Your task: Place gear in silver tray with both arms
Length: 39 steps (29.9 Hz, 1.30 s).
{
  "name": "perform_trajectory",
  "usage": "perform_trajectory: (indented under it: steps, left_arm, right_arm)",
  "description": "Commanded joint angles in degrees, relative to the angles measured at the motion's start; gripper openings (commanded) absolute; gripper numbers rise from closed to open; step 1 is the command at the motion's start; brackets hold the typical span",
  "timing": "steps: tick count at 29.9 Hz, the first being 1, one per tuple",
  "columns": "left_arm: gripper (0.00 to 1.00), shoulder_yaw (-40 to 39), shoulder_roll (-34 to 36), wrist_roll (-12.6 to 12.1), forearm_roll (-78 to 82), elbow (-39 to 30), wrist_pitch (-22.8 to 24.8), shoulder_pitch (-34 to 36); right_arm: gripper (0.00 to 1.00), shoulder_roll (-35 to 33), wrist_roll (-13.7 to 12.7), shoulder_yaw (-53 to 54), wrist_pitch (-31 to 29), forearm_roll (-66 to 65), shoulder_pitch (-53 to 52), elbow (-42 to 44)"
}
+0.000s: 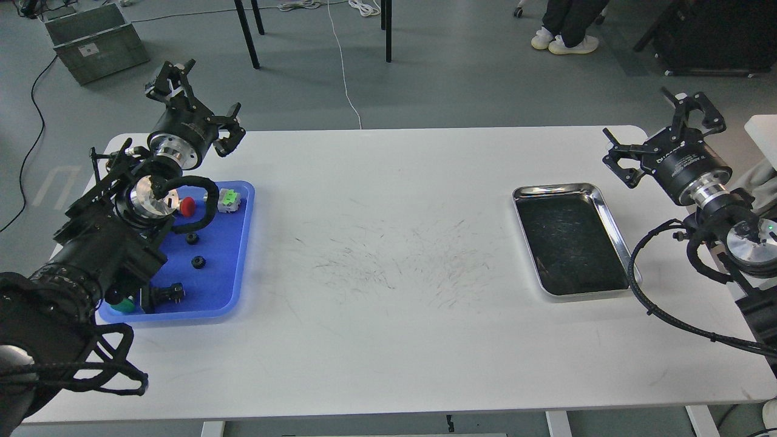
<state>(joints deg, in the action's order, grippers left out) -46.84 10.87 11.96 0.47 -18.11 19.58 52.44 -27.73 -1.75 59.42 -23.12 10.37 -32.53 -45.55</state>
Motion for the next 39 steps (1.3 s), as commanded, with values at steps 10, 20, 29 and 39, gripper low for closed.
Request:
perform_trajectory:
  steps: [10, 20, 29, 39]
  left_arm:
    - [1.00, 0.09, 1.25, -0.19, 0.41, -2.45, 3.26, 0.21]
    - [1.00, -0.09, 1.96, -0.10, -0.21, -2.28, 2.65, -0.15]
    - [1.00, 0.00, 1.78, -0.36, -0.21, -2.37, 2.13, -0.15]
    - [1.00, 0.18, 1.96, -0.01, 0.41, -2.37, 2.57, -0.23]
  right_arm:
    - [0.99, 0.22, -0.01, 0.08, -0.35, 0.09, 0.01, -0.07]
    - [0.99, -0.22, 0.08, 0.17, -0.44, 0.09, 0.18, 0.02]
    - [0.99, 0.39, 2.36, 0.61, -0.44, 0.09, 0.62, -0.07]
    - [0.99, 0.92, 2.72, 1.14, -0.97, 0.35, 0.62, 0.02]
